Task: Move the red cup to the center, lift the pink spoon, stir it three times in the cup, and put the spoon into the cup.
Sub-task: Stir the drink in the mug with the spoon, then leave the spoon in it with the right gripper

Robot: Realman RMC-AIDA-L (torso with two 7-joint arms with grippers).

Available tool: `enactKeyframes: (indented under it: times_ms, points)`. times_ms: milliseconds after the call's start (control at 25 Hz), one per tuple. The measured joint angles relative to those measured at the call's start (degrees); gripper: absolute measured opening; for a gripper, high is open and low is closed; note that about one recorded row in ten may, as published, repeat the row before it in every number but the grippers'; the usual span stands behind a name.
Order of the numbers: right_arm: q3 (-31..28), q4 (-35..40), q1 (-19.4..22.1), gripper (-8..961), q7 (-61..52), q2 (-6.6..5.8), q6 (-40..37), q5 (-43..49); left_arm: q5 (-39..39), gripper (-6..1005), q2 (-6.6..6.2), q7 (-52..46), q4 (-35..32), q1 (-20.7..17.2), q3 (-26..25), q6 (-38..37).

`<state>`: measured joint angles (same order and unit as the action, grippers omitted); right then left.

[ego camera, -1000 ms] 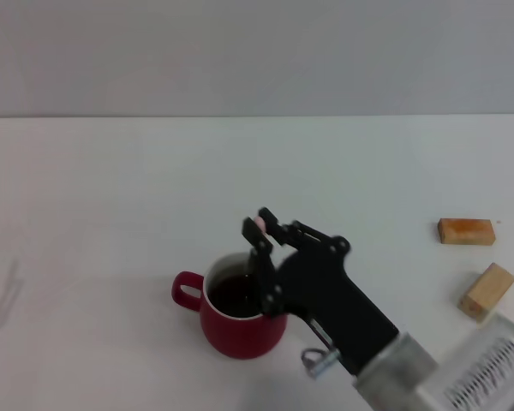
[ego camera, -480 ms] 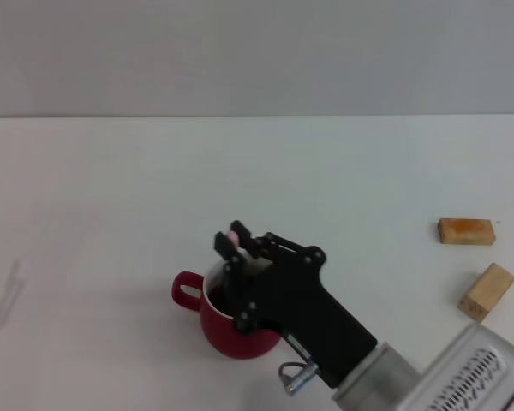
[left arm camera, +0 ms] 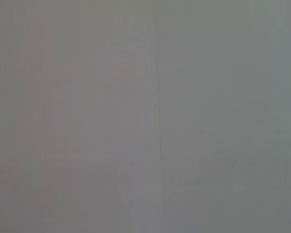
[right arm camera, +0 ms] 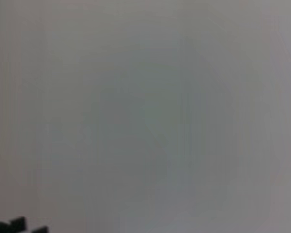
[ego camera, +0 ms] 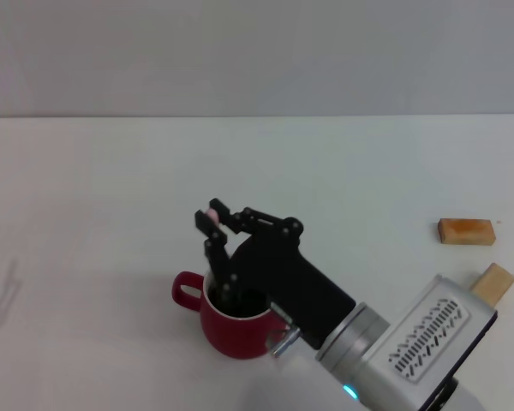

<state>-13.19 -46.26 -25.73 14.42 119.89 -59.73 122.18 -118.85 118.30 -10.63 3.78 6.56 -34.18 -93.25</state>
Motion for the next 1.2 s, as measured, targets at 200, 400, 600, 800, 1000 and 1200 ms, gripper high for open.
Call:
enactKeyframes:
  times_ms: [200, 400, 600, 800, 1000, 1200]
  points:
    - [-1.7, 2.06, 0.94, 0, 0.07, -0.26, -0.94, -0.02, 0.03, 832, 0.07, 0.0, -0.01, 0.1, 0.07, 0.18]
    - [-1.4, 2.26, 5.15, 0, 0.32, -0.6, -4.75, 0.49, -0.01, 832, 0.17, 0.0, 0.07, -0.05, 0.17, 0.22]
    - [0.23, 1.61, 8.38, -1, 0.43, -0.39, -7.15, 1.07, -0.24, 832, 0.18, 0.0, 0.15, -0.06, 0.19, 0.24]
    - [3.07, -1.01, 9.65, -1, 0.45, -0.18, -7.65, 1.26, -0.29, 832, 0.18, 0.0, 0.19, -0.06, 0.25, 0.27]
    - [4.01, -1.69, 7.93, -1, 0.09, -0.04, -6.54, 1.14, -0.32, 832, 0.13, 0.0, 0.18, -0.06, 0.26, 0.27]
    - [3.69, -2.06, 5.22, 0, -0.01, -0.01, -3.42, 0.82, -0.33, 832, 0.03, 0.0, 0.17, 0.0, 0.26, 0.26]
